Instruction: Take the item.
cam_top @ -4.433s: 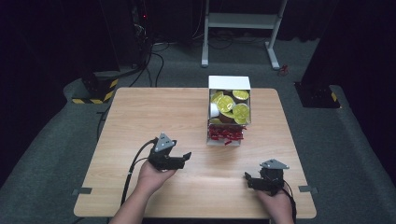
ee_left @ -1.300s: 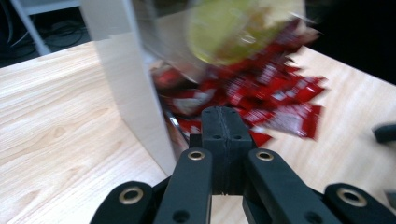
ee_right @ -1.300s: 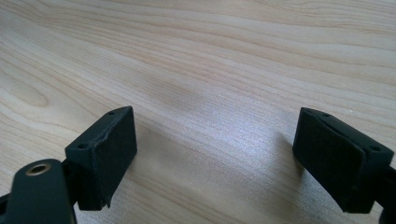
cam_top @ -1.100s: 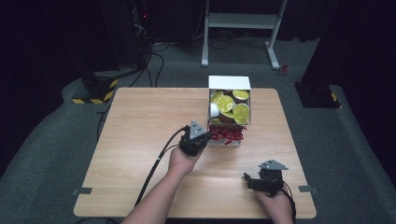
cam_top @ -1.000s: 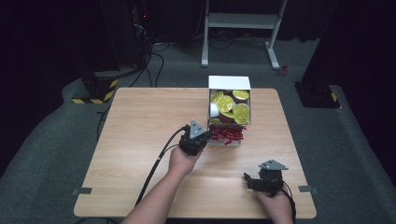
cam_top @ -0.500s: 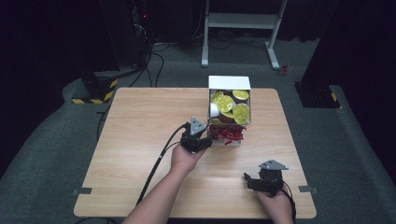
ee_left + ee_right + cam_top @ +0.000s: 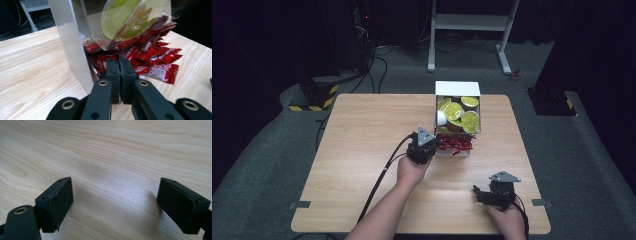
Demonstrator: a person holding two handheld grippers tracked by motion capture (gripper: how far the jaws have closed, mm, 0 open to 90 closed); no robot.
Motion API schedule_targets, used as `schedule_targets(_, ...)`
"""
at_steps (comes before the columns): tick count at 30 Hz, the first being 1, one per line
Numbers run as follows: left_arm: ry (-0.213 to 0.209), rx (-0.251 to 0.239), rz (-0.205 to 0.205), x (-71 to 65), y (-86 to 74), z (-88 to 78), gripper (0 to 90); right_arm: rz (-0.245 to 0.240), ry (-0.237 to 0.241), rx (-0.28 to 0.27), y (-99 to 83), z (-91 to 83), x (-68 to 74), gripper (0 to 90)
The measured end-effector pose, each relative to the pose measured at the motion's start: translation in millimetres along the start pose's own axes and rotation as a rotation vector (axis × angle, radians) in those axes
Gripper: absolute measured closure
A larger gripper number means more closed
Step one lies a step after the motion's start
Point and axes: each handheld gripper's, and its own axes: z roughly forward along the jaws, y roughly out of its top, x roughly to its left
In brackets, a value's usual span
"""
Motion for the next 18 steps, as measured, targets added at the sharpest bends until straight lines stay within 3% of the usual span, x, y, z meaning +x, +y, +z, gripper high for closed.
schedule_targets(11, -0.047, -0.055, 0.041, -12.1, -7.2, -34.5, 88.1, 0.0, 0.0, 0.0, 0.0, 0.0, 0.0, 13.8)
schedule_targets(16, -0.037, -0.059, 0.081, -16.5, -8.3, -35.0, 83.1, 0.002, -0.001, 0.002, 0.0, -0.1, 0.2, 13.8)
schedule_targets(18, -0.033, -0.054, 0.094, -16.9, -9.1, -33.4, 76.6, 0.002, -0.002, 0.0, 0.0, 0.0, 0.2, 13.8)
